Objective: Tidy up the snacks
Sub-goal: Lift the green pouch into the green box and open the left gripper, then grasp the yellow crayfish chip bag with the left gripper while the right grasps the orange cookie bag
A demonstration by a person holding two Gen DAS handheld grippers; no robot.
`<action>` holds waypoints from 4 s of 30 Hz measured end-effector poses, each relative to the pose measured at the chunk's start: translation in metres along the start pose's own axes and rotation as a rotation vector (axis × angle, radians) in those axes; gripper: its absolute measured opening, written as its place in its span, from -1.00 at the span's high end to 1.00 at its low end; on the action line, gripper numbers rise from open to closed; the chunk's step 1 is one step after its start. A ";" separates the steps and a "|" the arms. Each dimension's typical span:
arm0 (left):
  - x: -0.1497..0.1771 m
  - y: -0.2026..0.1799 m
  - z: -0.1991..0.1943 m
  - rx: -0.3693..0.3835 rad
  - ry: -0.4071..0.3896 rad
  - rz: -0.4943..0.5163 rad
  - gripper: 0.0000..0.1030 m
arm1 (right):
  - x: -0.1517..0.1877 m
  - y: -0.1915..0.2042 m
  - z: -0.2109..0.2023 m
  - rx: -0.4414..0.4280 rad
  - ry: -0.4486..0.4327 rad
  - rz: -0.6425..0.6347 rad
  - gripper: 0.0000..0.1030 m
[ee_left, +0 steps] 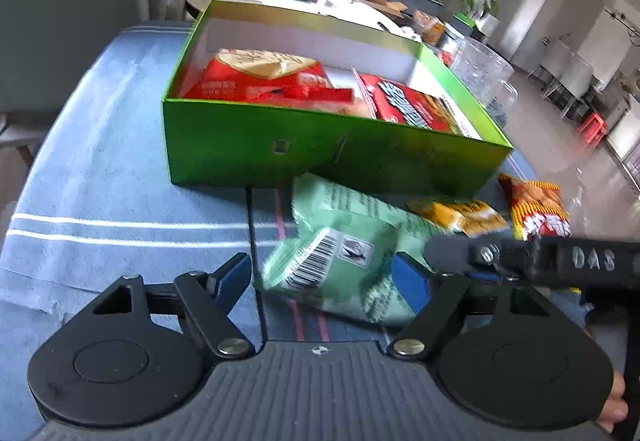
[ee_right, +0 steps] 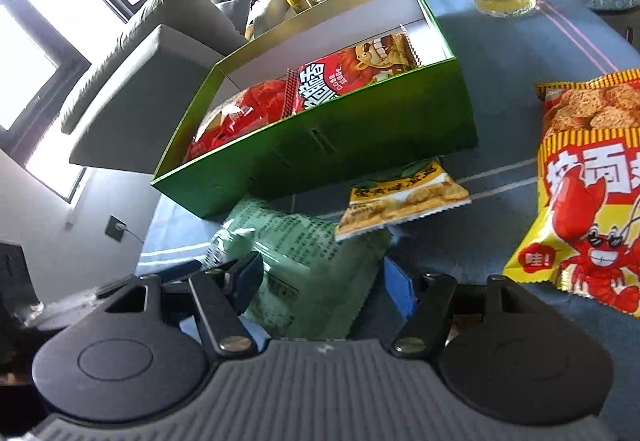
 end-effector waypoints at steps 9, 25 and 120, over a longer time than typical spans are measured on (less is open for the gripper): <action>0.008 -0.016 0.003 -0.032 -0.002 0.080 -0.49 | -0.001 0.003 -0.001 -0.003 0.008 0.032 -0.35; 0.007 -0.049 -0.064 -0.037 -0.183 0.183 -0.48 | -0.001 0.038 -0.037 -0.024 -0.143 -0.081 -0.36; 0.027 -0.039 -0.032 0.046 -0.063 0.105 -0.48 | 0.016 -0.040 -0.063 0.027 -0.127 0.047 -0.44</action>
Point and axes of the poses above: each gripper's, at about its wrist camera, not at the fingertips, and z roughly the way its jaws point, y to its left, x to its underside, the point moved 7 cm from there along z, roughly the way its jaws point, and after that the axes turned 14 degrees about y, right-handed, at the moved point
